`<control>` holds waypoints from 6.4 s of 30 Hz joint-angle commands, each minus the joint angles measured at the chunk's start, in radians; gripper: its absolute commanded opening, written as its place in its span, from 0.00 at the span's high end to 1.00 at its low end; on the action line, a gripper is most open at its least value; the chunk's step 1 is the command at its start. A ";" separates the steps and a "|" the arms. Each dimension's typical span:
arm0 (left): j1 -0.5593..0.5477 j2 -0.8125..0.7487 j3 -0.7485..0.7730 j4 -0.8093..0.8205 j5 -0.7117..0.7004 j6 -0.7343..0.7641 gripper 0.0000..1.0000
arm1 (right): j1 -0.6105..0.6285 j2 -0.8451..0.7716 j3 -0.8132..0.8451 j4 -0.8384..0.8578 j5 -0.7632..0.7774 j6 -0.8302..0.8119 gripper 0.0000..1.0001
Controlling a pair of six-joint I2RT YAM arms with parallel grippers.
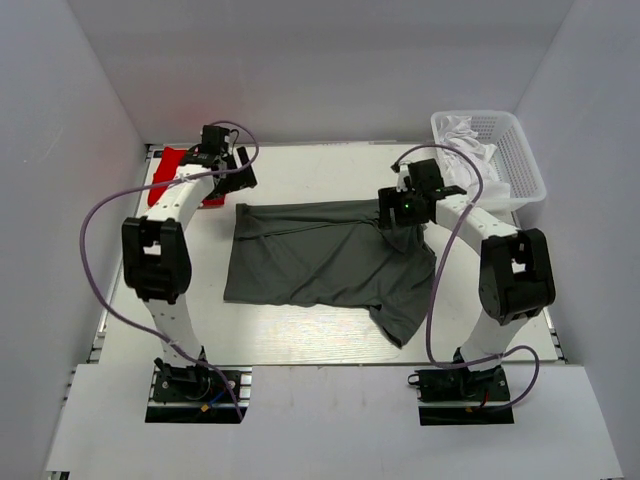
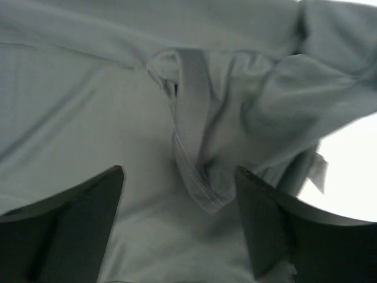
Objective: Fold and stack the t-shirts
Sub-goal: Fold the flattened tshirt in 1/3 of the way, then grap the side of the flattened tshirt closest away from the robot with both arms
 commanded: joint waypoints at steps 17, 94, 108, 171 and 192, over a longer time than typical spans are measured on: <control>-0.001 -0.223 -0.213 -0.001 0.041 -0.057 0.00 | 0.059 0.143 0.050 -0.013 0.094 0.065 0.96; -0.020 -0.021 -0.189 0.224 0.435 -0.089 0.00 | -0.050 0.055 0.139 -0.036 0.154 0.317 0.10; -0.030 0.086 -0.207 0.235 0.391 -0.107 0.00 | -0.171 0.213 0.238 0.029 0.025 0.231 0.18; -0.039 -0.235 -0.168 0.045 0.331 -0.083 0.00 | -0.240 -0.072 0.018 0.158 -0.298 0.248 0.10; -0.010 -0.857 -1.026 -0.021 0.153 -0.414 0.05 | 0.255 -0.819 -0.696 -0.368 -0.107 0.492 0.10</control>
